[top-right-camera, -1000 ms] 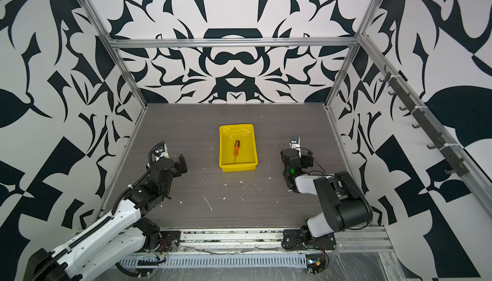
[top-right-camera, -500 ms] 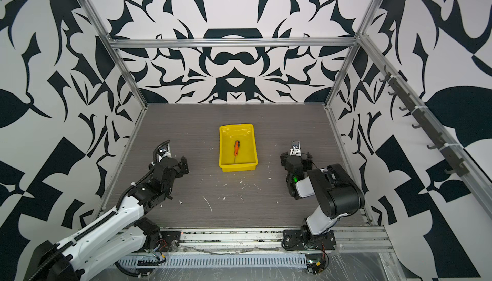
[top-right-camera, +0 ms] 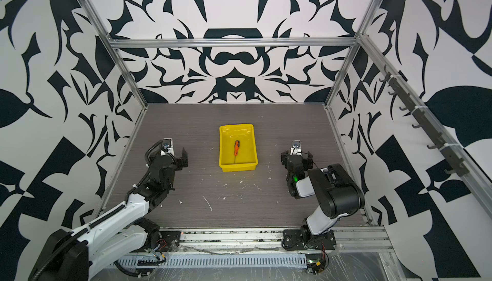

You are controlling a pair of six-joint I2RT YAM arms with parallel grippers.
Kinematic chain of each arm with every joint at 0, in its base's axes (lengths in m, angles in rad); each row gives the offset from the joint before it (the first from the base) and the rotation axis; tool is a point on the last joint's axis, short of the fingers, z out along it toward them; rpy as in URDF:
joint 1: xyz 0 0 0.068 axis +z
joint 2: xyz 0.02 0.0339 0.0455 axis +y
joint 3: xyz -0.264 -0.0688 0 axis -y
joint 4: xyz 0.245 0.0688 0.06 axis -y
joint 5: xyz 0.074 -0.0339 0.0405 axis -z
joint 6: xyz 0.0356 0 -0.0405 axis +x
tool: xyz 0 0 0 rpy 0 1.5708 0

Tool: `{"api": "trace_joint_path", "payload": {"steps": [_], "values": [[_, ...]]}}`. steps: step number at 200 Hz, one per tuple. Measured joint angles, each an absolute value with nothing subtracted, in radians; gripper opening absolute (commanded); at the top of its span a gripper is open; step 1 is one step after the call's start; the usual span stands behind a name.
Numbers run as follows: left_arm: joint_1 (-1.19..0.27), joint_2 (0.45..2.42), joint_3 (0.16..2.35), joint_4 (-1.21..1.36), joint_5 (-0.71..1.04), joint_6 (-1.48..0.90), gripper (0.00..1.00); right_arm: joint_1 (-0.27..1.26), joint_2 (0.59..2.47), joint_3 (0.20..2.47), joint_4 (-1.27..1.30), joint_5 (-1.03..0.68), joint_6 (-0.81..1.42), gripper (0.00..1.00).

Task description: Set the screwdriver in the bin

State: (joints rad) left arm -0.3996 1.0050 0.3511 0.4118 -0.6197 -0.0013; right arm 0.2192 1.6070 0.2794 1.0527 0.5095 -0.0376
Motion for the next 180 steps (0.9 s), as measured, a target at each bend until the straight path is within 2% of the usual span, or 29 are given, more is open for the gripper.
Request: {"api": "trace_joint_path", "payload": {"steps": [39, 77, 146, 180], "values": [[-0.224, 1.134, 0.356, 0.537, -0.550, 0.037, 1.00, 0.219, 1.607, 0.279, 1.053, 0.509, -0.038, 1.00], [-0.184, 1.259, 0.335, 0.721, -0.529, 0.045, 1.00, 0.219, 1.607, 0.279, 1.053, 0.509, -0.038, 1.00], [-0.106, 1.509, 0.170, 1.150, -0.552, -0.027, 1.00, 0.219, 1.607, 0.279, 1.053, 0.509, -0.038, 1.00], [-0.106, 1.519, 0.179, 1.195, -0.550, -0.030, 1.00, 0.219, 1.607, 0.279, 1.053, 0.508, -0.038, 1.00]]}}
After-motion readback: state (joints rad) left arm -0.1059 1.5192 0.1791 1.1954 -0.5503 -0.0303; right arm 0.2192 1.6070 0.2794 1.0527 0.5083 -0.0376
